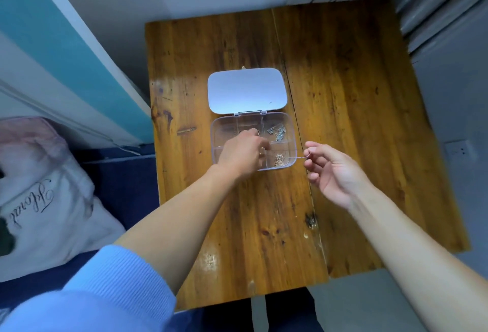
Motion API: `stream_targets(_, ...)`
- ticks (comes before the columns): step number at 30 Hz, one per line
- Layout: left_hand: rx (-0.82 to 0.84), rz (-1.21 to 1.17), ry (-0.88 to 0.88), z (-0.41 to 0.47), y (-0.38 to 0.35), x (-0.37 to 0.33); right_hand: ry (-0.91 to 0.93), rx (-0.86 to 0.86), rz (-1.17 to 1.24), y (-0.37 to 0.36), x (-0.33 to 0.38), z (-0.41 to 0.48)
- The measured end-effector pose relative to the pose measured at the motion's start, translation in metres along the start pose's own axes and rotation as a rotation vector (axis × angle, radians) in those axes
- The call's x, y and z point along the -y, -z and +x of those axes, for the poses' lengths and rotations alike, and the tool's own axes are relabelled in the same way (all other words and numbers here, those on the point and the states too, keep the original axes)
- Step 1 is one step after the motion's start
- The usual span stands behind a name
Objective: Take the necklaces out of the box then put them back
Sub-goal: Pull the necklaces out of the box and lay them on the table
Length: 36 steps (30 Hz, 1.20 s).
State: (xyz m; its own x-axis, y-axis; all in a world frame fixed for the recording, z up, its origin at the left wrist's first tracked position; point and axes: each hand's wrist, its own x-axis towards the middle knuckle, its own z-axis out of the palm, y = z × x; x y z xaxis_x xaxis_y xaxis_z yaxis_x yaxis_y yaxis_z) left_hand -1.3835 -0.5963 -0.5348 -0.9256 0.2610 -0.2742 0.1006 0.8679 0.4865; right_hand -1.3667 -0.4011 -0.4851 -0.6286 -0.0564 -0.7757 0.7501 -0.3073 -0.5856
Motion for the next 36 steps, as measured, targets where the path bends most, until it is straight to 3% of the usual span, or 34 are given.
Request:
stream_targets(4, -0.07, -0.036, -0.009, 0.001, -0.006, -0.001, -0.029, 0.033, 0.022, 0.004, 0.002, -0.001)
stream_targets(8, -0.062, -0.242, 0.106, 0.0, 0.007, 0.004, -0.036, -0.002, 0.086, 0.012, 0.002, -0.001)
stream_targets(11, 0.009, -0.391, 0.143, -0.007, 0.032, 0.015, -0.053, -0.079, 0.156, 0.02, -0.003, 0.002)
stream_targets(15, 0.131, -0.757, 0.261, -0.022, 0.067, 0.03, -0.075, -0.165, 0.201, 0.025, -0.014, 0.003)
stream_targets(19, 0.167, -0.942, 0.304, -0.032, 0.086, 0.042, -0.053, -0.217, 0.136, 0.026, -0.027, -0.001)
stream_targets(23, 0.212, -1.067, 0.343, -0.045, 0.092, 0.058, -0.021, -0.171, -0.094, 0.018, -0.048, -0.014)
stream_targets(25, 0.223, -0.969, 0.384, -0.052, 0.093, 0.072, -0.034, -0.127, -0.218, 0.011, -0.069, -0.026)
stream_targets(30, 0.22, -0.415, 0.358, -0.069, 0.084, 0.099, -0.087, -0.054, -0.499, -0.016, -0.135, -0.053)
stream_targets(36, 0.048, -0.26, 0.363, -0.077, 0.047, 0.098, 0.035, -0.028, -0.946, -0.047, -0.199, -0.073)
